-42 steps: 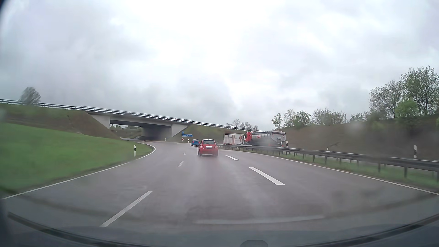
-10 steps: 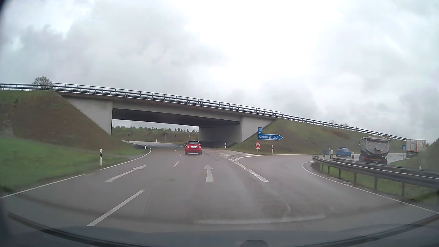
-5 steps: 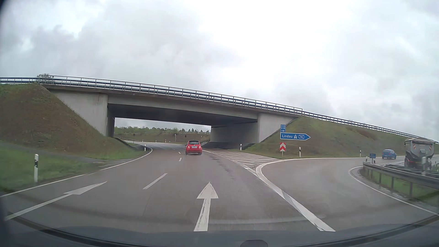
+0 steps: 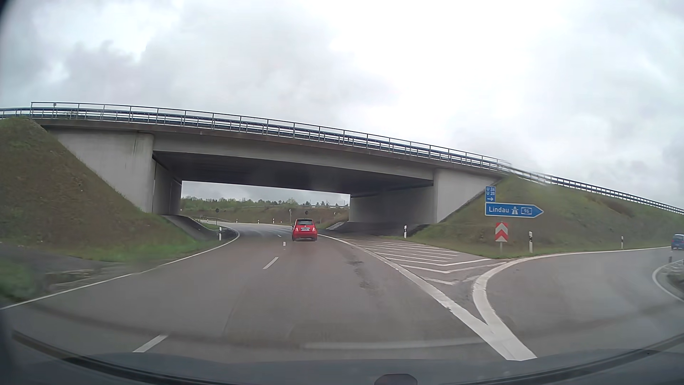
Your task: Follow the waypoints while adhering to traffic rules and regulations
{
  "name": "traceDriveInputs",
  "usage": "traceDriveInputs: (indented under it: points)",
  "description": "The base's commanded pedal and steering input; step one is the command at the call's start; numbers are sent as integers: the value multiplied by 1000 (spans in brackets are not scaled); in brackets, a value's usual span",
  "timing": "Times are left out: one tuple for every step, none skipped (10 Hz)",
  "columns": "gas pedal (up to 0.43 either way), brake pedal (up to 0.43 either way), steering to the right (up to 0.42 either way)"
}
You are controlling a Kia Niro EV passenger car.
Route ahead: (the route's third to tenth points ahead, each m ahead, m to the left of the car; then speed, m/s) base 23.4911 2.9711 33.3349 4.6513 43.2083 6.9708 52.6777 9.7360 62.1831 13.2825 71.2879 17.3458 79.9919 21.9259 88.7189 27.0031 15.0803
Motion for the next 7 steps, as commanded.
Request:
traceDriveInputs:
  points:
    - [177,0,-39]
    - [177,0,-39]
    - [177,0,-39]
    - [177,0,-39]
    - [189,0,-38]
    - [209,0,-37]
    - [209,0,-36]
